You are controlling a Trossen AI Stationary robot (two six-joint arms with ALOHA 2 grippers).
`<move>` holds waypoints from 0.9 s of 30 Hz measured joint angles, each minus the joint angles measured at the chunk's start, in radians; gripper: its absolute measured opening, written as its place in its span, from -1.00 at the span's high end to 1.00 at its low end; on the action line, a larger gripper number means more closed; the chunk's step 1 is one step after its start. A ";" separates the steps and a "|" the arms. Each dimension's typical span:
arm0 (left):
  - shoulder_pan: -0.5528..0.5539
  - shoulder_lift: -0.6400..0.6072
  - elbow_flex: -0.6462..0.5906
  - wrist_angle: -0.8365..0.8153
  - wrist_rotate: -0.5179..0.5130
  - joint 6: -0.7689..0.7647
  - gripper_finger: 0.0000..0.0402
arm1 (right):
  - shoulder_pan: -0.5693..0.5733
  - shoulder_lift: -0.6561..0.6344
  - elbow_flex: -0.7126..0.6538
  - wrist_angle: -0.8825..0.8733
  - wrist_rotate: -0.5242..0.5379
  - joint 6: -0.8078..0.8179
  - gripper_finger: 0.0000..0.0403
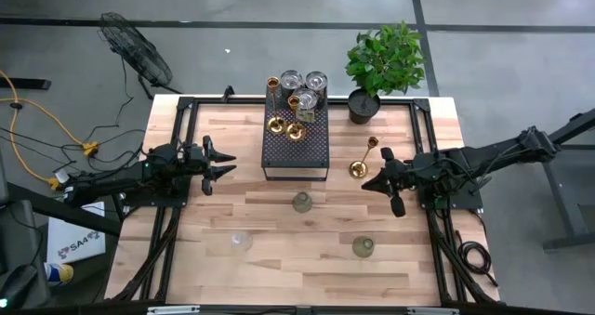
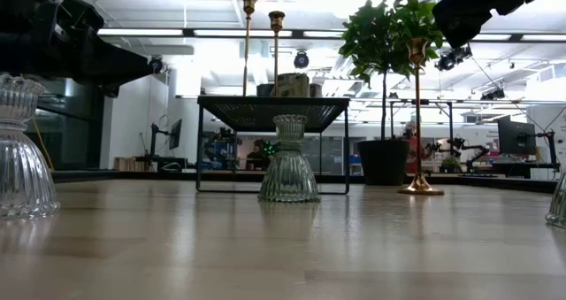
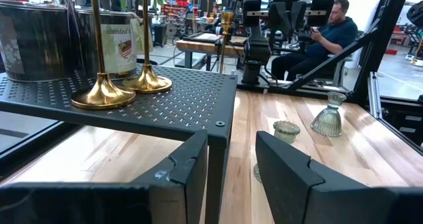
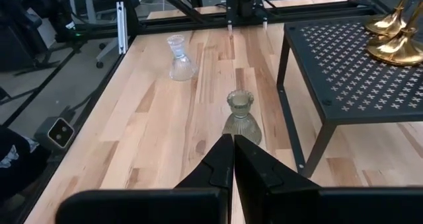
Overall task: Pick & Place candle stick holders
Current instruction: Put the gold candle holder on the shelf
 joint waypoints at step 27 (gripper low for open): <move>0.000 0.000 0.000 0.000 0.000 0.000 0.38 | -0.028 -0.075 0.000 -0.369 0.156 0.282 0.98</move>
